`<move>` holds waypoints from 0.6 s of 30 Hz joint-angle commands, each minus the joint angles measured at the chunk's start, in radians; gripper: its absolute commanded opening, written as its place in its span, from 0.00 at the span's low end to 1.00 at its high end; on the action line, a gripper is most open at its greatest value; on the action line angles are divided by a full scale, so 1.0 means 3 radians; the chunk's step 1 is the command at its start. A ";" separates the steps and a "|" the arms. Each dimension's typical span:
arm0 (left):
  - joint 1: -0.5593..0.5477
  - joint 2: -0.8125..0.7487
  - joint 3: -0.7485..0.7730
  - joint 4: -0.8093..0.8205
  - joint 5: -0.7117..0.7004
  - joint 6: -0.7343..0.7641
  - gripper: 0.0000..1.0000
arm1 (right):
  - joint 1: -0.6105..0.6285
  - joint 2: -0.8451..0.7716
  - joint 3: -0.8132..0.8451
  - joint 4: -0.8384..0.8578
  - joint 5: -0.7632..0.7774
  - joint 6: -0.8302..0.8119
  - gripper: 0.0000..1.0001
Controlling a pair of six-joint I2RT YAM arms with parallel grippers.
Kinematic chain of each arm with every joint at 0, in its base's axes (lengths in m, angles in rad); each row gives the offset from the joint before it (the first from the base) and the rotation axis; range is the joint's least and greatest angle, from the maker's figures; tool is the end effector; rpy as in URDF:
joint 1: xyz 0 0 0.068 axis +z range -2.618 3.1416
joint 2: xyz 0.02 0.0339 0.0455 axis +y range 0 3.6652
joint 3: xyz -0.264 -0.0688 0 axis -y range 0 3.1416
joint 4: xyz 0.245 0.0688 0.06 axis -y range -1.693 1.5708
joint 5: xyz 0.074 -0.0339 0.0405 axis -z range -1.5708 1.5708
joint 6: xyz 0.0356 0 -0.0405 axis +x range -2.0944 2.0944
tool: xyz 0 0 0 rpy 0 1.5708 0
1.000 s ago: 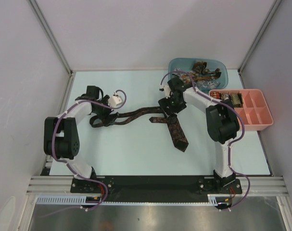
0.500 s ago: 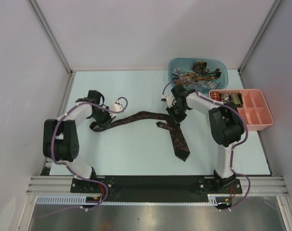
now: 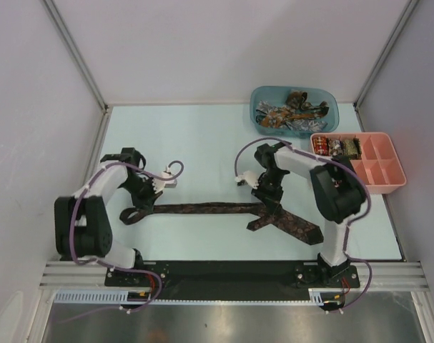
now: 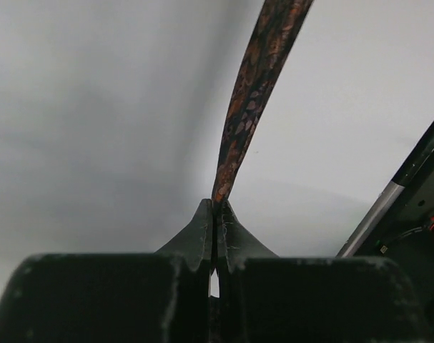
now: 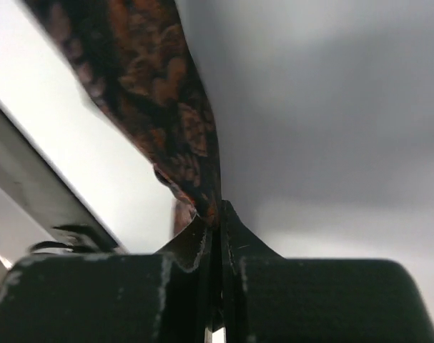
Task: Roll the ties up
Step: Flatten out the tie at the center of the board.
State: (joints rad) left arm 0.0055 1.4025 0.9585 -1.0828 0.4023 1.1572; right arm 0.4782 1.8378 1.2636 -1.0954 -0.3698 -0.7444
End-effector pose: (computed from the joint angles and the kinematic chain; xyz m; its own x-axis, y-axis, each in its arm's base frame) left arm 0.2276 -0.0127 0.2161 -0.3904 0.8404 -0.3758 0.9197 0.3749 -0.1169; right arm 0.2759 0.1575 0.1788 -0.3805 -0.9088 -0.1711 -0.8909 0.3106 0.3314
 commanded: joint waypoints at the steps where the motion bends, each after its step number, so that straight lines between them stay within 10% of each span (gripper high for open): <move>1: 0.0084 0.0595 0.0164 -0.0032 -0.0313 0.0264 0.00 | 0.0154 0.0642 0.0475 -0.0332 0.0352 -0.0571 0.05; 8: 0.0186 0.1296 0.0803 -0.0088 -0.0369 0.0208 0.18 | 0.0114 0.0997 0.1146 -0.0276 0.0696 -0.0372 0.37; 11: 0.0278 0.1348 0.0896 0.0035 -0.0374 0.0131 0.37 | -0.0070 0.0788 0.1121 -0.0286 0.0681 -0.0219 0.82; 18: 0.0380 0.0900 0.0778 0.0347 0.0105 -0.0089 0.70 | -0.0576 -0.0096 0.0887 -0.0148 0.0064 0.0548 0.77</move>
State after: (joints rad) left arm 0.1093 1.8008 1.1988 -1.0260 0.3168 1.1660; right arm 0.3630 1.9816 1.5604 -1.1595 -0.2321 -0.7368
